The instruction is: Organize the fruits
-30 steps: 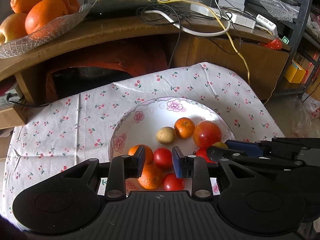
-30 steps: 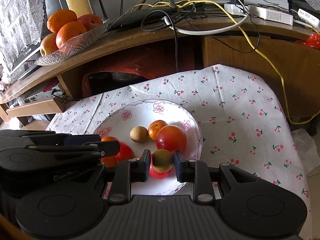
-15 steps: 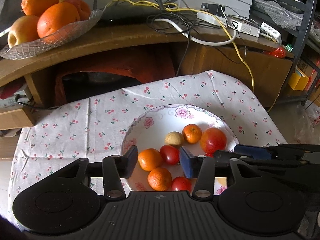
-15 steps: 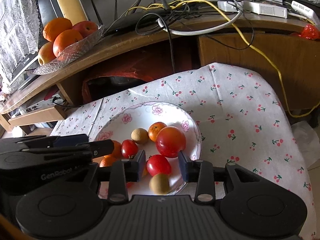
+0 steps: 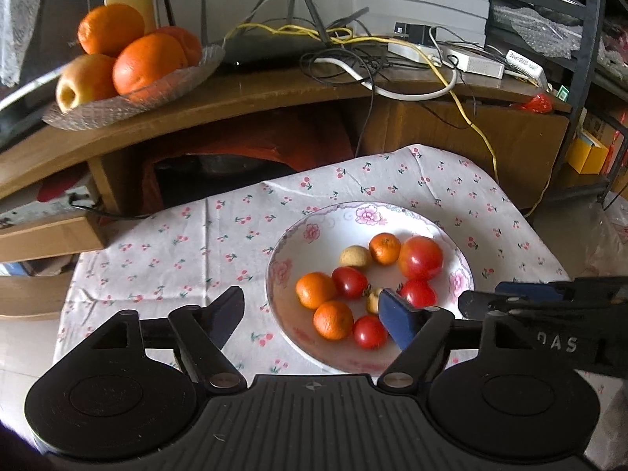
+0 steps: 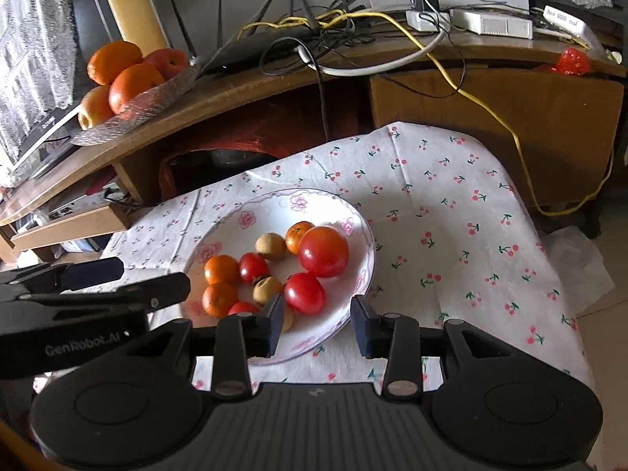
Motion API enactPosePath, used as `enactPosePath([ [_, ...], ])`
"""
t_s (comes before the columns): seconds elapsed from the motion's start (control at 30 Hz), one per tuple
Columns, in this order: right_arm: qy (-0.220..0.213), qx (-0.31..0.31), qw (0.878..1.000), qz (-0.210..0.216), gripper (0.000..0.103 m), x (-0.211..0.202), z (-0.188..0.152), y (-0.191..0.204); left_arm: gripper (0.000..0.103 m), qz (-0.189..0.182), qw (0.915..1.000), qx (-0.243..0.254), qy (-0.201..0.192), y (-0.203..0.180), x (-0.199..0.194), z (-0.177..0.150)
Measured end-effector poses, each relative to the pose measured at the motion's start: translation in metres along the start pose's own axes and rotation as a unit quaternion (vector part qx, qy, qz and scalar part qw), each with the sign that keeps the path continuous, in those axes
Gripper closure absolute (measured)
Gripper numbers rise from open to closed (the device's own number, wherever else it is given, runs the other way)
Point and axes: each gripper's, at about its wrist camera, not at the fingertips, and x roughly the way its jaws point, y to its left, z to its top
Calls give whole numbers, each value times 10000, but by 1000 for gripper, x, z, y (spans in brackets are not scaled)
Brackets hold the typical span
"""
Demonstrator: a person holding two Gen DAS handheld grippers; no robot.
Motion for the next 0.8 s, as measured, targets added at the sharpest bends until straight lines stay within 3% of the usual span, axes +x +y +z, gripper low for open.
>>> enactPosePath([
  [0.2,-135,-4,9999,42,62,-28,-16,9,15,32,10000,-72,-50,-2,-23,-21],
  [0.57,-11,-61,9999,-83,61,-58,-59,15,1,203,9996,-187,-88,-8,-52,-55],
  [0.8,50,35,9999,-80,61,-76,-82,15,0,192,9993,-307,-22,-14,-67,-75],
])
